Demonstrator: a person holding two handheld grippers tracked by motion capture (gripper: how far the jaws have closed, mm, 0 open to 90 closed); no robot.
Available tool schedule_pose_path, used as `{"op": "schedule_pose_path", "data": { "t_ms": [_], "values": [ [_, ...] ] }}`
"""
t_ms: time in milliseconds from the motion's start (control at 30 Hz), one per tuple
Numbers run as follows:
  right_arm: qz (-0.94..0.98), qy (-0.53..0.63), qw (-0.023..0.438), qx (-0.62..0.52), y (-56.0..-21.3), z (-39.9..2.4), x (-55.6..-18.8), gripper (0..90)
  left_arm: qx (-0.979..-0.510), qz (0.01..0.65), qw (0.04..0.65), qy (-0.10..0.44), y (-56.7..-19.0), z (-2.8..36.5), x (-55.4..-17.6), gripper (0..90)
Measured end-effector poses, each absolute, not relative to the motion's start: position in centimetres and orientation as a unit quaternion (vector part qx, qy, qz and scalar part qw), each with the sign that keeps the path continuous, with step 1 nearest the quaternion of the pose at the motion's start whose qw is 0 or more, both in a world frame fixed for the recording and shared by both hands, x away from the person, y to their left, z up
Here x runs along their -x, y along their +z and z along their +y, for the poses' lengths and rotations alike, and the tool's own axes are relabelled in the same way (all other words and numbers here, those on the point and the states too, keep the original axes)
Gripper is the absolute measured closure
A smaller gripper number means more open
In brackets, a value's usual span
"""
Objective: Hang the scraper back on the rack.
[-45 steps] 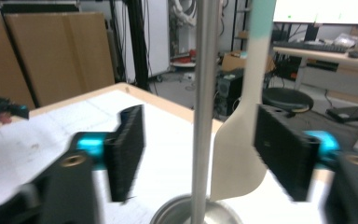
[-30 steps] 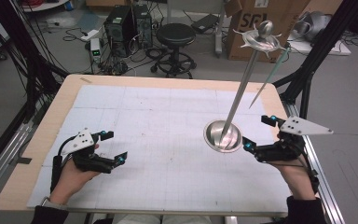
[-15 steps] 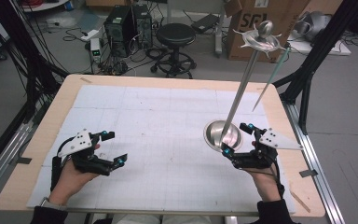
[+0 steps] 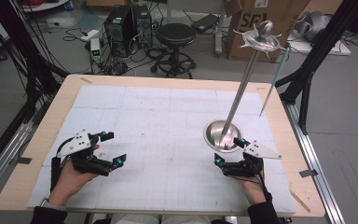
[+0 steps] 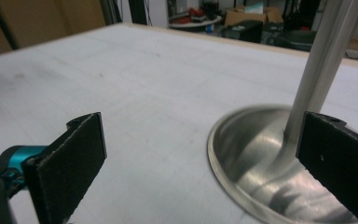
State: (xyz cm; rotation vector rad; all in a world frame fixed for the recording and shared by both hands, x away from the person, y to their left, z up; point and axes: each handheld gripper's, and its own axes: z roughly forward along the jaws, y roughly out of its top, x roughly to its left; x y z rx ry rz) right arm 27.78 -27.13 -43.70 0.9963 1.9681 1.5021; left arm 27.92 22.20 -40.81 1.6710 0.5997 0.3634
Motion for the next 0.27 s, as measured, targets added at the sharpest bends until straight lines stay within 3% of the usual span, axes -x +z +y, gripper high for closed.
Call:
{"op": "schedule_pose_path", "data": {
  "t_ms": [267],
  "values": [
    [0.725,0.544,0.218,-0.36,-44.07,-26.87,-27.85,0.5,-0.732,0.266,0.607,0.158,-41.18,22.1,-27.97,3.9]
  ]
}}
